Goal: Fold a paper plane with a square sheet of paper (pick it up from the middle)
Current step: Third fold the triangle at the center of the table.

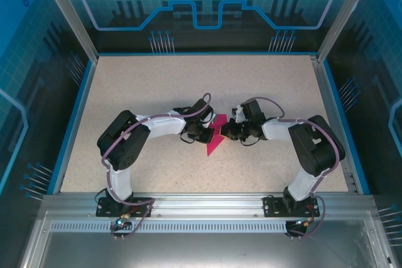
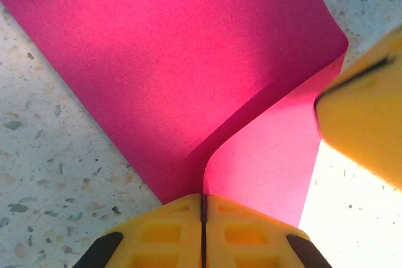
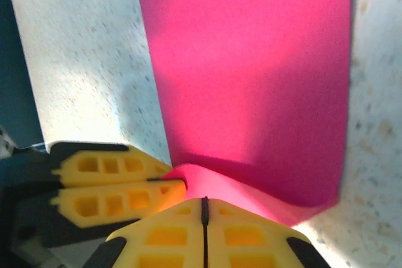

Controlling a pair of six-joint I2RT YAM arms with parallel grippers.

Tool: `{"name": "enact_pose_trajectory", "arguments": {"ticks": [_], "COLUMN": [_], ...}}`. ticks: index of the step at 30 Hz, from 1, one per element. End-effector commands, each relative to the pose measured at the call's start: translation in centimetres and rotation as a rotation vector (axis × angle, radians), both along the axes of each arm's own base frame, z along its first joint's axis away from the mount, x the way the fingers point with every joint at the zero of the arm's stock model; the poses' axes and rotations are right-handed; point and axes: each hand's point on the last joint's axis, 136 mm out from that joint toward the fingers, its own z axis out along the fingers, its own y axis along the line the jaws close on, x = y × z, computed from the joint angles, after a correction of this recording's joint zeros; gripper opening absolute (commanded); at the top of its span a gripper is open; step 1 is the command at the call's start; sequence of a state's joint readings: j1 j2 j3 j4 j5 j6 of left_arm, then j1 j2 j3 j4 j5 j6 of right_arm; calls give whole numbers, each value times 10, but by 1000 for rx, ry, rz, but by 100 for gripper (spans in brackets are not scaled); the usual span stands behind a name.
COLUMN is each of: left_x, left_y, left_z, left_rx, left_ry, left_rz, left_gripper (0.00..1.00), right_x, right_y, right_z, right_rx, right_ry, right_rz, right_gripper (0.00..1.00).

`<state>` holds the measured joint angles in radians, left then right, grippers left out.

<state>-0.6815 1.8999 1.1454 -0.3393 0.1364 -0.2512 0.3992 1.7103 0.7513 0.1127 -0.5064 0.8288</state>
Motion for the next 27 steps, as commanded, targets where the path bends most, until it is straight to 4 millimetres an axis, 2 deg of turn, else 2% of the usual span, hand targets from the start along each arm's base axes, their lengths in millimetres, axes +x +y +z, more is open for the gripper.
{"name": "enact_pose_trajectory", "arguments": {"ticks": [1,6,9,12,16,18,21,27], "left_x": [-9,-10,-10,-11,-11,-11,-11,-11], "left_y": [9,10,11,11,12,12,11,11], "left_z": [-15,-15,-15,-15,-14,-14,-14,-14], "left_rx": [57,58,59,61,63,63,64,64], "left_ry": [54,58,60,60,59,59,59,62], "left_rz": [-21,-20,-19,-18,-21,-21,-22,-22], "left_gripper": [8,8,8,8,8,8,8,8], "right_x": [3,2,0,3,13,17,19,14], "right_y": [-8,-16,-20,-22,-23,-26,-28,-24], "right_z": [-5,-28,-35,-27,1,7,3,-17], "right_rx": [5,-40,-70,-69,-22,-2,2,9], "right_ry": [20,62,77,64,3,-12,-6,40], "right_rz": [6,-6,-10,-11,-18,-28,-26,-16], "right_gripper": [7,6,6,6,7,7,7,6]}}
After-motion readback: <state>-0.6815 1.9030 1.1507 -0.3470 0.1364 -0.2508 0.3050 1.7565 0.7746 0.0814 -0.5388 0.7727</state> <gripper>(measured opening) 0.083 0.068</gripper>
